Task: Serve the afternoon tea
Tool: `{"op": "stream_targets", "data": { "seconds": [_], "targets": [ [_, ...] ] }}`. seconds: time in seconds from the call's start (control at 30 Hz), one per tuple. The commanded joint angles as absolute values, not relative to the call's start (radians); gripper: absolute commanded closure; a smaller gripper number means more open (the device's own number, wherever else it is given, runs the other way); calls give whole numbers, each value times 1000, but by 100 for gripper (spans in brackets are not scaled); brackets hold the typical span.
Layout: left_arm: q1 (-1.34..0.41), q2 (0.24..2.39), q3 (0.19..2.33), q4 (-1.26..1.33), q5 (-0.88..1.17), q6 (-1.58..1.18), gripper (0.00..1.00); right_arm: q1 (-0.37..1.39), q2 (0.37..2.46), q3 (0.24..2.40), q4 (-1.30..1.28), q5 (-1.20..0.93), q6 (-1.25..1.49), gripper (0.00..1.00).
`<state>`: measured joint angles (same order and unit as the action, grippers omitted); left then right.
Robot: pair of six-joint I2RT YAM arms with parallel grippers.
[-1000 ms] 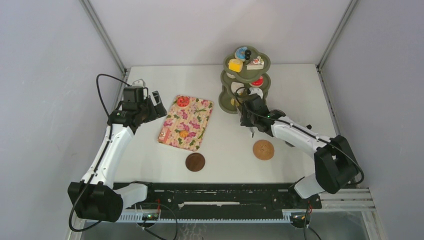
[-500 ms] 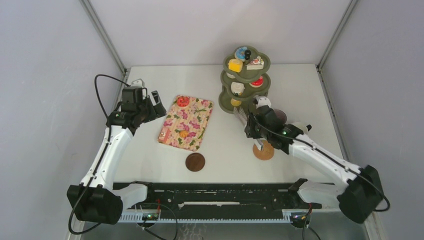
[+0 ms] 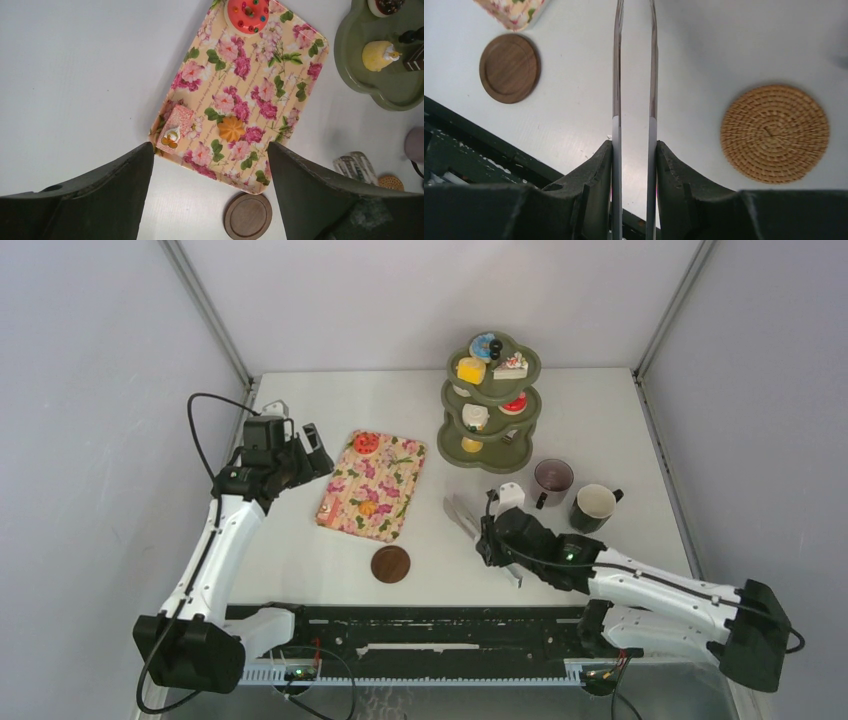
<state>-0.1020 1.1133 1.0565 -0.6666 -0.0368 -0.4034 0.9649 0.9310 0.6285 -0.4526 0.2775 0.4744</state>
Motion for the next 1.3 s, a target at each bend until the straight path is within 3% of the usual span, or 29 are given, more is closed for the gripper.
{"op": "stream_targets", "data": {
  "seconds": [0.0, 0.27, 0.6, 1.0, 1.07, 1.1, 1.27],
  "targets": [
    [-96, 1069, 1017, -644, -8, -423, 12, 1031, 996, 603, -250, 383, 548, 60],
    [-96, 1061, 1009, -651, -13, -427, 12, 1083, 1176, 597, -101, 487, 578, 61],
    [-96, 1070, 1024, -655, -14, -428, 12, 1086, 1391, 598, 18, 442, 615, 59],
    [-96, 1089, 1030, -646, 4, -427, 12, 1062, 1472, 662, -10, 367, 594, 45],
    [-97, 1089, 1031, -647, 3, -425, 12, 1063, 1456, 699, -56, 370, 575, 31],
    [-95, 1089, 1031, -646, 2, -425, 12, 1063, 1443, 715, -75, 369, 563, 13],
    [-110, 1090, 1035, -647, -10, -425, 12, 1038, 1348, 767, -187, 430, 545, 7]
  ]
}}
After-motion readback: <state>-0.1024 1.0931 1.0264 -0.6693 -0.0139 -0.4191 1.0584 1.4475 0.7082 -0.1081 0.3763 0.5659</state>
